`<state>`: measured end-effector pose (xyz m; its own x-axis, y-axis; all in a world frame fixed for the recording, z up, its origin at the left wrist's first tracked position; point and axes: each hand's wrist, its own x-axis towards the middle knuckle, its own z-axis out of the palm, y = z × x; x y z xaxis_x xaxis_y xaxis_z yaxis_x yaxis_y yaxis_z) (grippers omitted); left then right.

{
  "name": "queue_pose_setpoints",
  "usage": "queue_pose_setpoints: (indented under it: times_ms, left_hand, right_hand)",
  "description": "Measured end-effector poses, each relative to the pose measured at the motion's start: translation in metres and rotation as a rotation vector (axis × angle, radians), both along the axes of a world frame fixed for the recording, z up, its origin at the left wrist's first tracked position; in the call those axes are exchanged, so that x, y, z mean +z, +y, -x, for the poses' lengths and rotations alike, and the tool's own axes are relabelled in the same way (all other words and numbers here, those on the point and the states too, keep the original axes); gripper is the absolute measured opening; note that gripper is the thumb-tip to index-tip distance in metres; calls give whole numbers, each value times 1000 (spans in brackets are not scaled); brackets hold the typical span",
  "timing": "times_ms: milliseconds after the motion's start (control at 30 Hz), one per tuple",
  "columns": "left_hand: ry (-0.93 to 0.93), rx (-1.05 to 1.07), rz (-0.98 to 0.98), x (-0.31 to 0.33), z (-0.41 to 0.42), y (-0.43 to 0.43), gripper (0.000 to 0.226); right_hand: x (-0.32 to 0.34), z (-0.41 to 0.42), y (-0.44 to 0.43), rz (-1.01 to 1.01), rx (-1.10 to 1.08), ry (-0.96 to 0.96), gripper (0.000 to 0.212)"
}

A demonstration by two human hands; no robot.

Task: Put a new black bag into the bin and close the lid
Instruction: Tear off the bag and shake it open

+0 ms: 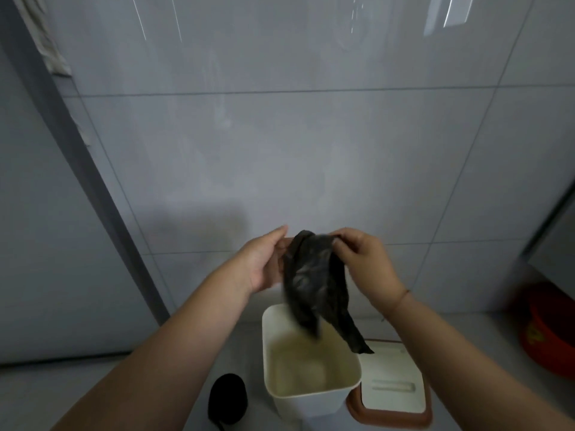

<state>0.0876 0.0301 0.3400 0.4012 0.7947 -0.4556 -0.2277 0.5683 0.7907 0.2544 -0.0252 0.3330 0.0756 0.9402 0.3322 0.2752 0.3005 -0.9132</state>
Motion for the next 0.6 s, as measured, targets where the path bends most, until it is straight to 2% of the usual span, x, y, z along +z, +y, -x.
queue_pose_setpoints:
  times_ms: [67,100,167,267,333,400,500,600]
  left_hand:
    - [108,71,-156,-2,2,0,18]
    - [182,52,-256,-4,4,-2,25]
    - [206,-71,-387,-8,6,-7,44]
    - [123,-187,-396,-8,-1,-14,32]
    - [129,-94,-387,-6,-9,-17,13]
    - [135,48,-368,-8,-12,-14,5]
    - [115,155,-327,-11,-9,-12,11]
    - [89,164,-245,-12,-7,-15,27]
  right_hand:
    - [7,-5,4,78,-15,360,14]
    - [9,-8,6,123,-58,427,13]
    - [10,-11,8,245,-99,444,21]
    - [9,-5,9,369,-6,410,24]
    - [10,1,9,353,9,362,12]
    - [11,2,10,306,36,339,8]
    - [12,0,8,339,95,273,16]
    - [10,-2,7,340,109,244,27]
